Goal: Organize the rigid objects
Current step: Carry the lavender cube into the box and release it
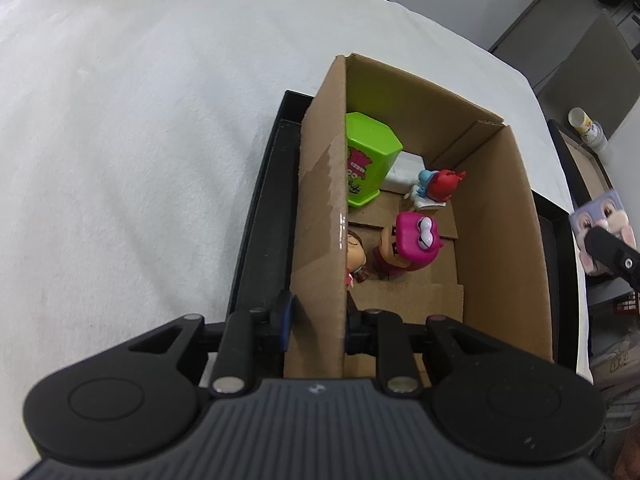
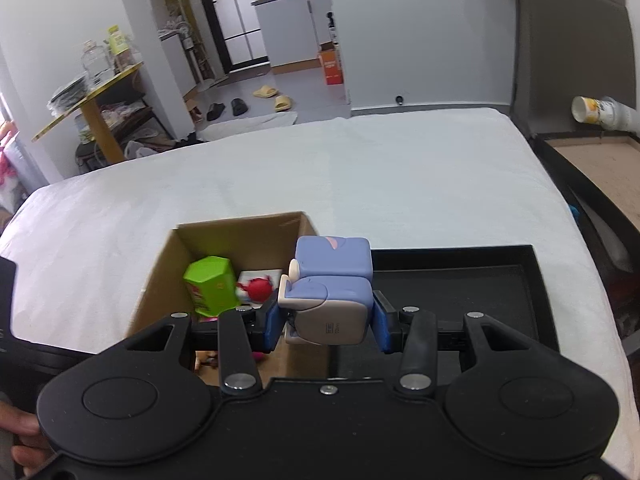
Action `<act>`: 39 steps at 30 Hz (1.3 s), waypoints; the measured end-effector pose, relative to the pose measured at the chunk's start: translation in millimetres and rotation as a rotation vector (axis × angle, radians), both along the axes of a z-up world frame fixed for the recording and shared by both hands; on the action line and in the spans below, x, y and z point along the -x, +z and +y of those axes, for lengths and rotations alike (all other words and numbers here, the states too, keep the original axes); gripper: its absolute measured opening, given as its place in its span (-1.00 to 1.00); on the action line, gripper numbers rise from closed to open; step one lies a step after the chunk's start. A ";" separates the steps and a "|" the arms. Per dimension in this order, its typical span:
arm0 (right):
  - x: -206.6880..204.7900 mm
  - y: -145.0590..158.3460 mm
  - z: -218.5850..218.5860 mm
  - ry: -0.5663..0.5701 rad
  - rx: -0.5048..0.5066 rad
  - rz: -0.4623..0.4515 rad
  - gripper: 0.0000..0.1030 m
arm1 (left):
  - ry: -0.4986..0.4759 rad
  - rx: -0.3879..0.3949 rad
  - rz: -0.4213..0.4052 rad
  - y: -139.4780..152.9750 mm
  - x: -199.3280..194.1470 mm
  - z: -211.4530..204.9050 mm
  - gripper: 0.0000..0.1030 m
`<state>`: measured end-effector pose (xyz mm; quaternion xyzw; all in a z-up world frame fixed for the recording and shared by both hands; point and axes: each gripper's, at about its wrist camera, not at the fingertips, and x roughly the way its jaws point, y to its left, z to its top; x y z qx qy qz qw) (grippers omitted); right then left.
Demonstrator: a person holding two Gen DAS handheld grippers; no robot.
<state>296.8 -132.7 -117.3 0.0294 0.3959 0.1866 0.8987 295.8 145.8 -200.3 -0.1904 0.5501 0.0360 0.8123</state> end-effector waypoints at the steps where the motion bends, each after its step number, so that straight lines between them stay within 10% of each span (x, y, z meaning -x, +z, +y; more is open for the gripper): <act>1: 0.1 1.5 4.2 0.006 0.003 0.000 -0.16 | -0.007 0.001 -0.002 -0.2 0.4 -1.3 -0.55; 39: 0.3 -20.4 107.2 0.163 0.311 0.055 -0.38 | -0.005 0.080 -0.028 -2.7 4.4 14.6 -0.47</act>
